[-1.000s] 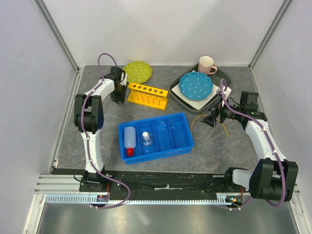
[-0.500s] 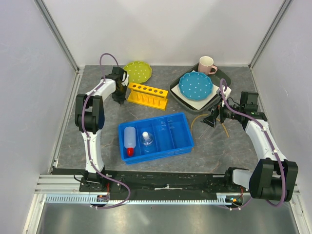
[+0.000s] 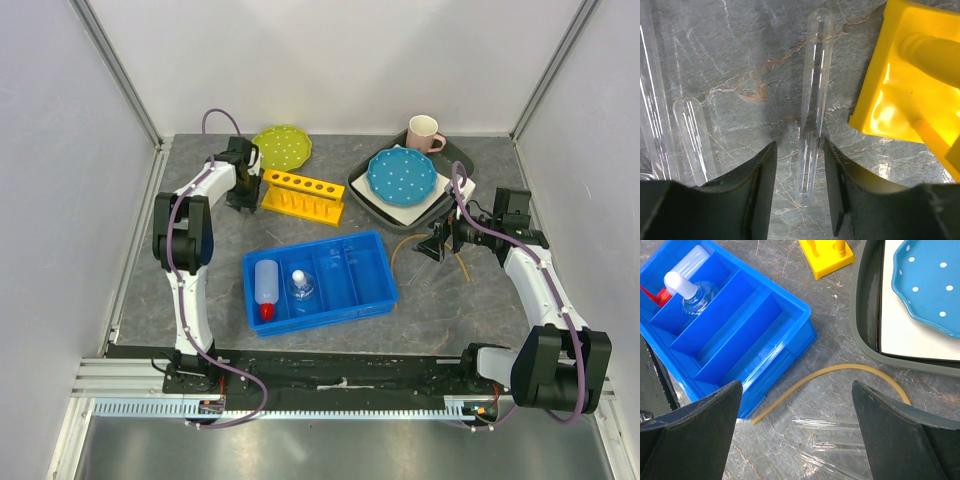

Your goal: Organize the chemistry lab equipment

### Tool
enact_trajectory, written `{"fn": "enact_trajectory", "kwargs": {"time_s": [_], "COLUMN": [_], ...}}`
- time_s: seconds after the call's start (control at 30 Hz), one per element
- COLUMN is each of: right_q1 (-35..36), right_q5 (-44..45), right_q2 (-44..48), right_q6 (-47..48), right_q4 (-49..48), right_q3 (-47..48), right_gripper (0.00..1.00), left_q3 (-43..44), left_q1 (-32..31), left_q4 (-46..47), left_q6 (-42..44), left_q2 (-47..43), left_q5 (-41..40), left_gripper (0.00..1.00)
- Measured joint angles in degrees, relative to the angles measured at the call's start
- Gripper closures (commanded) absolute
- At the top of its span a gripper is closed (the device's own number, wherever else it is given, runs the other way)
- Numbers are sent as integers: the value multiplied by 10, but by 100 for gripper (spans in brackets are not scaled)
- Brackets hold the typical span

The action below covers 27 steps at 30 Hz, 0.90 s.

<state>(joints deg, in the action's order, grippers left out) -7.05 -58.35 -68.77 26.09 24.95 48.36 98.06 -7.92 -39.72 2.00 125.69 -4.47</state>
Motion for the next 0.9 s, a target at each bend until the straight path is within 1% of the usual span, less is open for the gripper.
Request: {"fn": "enact_trajectory", "kwargs": {"time_s": [0.17,0.3,0.47,0.57,0.7,0.8,0.83,0.9], "right_q1": [-3,-4,-9,-12,-16,-18,-18,-18], "right_q5": [-1,-1,0,2,9,19,23,33], "right_q2": [0,0,0,0,1,2,2,2], "right_q6": [3,3,7,9,14,19,23,31], "right_q4": [0,0,0,2,4,4,5,13], "right_q3": [0,0,0,0,0,0,0,1], "right_gripper": [2,2,2,2,2,2,2,2], "left_q3": [-5,-10,-27,-54,-120,-187,-205,-256], "left_q1": [2,2,2,2,5,9,10,16], "left_q4": [0,-1,0,9,36,59,63,82], "left_q6": [-5,-14,-22,-28,-41,-54,-58,-68], "left_q2": [-6,-22,-73,-120,-198,-270,-291,-354], "left_q5": [0,0,1,3,13,23,25,37], "left_gripper": [42,38,34,30,26,20,16,12]}}
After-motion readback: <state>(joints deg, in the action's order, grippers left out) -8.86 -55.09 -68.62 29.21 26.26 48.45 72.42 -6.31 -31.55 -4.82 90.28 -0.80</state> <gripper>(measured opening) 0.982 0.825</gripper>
